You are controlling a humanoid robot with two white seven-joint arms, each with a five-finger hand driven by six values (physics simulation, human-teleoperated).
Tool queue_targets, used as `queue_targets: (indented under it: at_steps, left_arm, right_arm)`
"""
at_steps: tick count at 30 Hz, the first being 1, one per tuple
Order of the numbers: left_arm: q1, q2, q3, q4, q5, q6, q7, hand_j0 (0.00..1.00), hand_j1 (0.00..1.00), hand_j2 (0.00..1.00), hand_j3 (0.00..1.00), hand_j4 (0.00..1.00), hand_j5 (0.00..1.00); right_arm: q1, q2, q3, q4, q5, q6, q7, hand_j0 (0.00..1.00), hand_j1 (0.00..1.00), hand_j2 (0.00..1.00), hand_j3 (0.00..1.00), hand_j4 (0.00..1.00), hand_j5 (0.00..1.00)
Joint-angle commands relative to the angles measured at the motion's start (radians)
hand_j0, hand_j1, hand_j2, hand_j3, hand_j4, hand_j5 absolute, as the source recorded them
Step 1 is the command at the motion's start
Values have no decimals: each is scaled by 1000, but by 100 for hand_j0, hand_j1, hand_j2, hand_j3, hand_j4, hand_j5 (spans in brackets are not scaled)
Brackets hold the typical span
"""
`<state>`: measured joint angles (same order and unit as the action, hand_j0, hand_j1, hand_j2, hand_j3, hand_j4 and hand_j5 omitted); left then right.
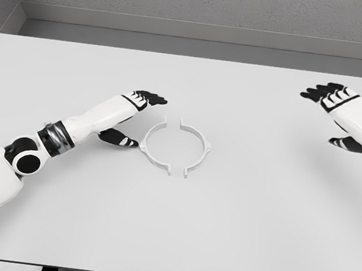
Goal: Assemble PVC drainage pipe clamps
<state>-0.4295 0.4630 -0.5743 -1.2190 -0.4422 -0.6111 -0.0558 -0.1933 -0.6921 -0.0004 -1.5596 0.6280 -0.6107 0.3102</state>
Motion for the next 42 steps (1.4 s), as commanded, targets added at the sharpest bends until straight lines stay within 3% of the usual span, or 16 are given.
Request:
queue_targets:
  at_steps: [1, 22, 42]
  left_arm:
    - [0, 0, 1, -1, 7, 0, 1, 100, 100, 100, 100, 100, 100]
    - [2, -30, -15, -11, 2, 0, 1, 100, 100, 100, 100, 100, 100]
    - [-55, -43, -13, 56, 2, 0, 1, 100, 100, 100, 100, 100, 100]
  right_arm:
    - [0, -1, -6, 0, -7, 0, 0, 100, 100, 100, 100, 100, 100]
    - [14, 8, -44, -17, -10, 0, -2, 100, 100, 100, 100, 100, 100]
    - [11, 16, -36, -20, -11, 0, -2, 100, 100, 100, 100, 100, 100]
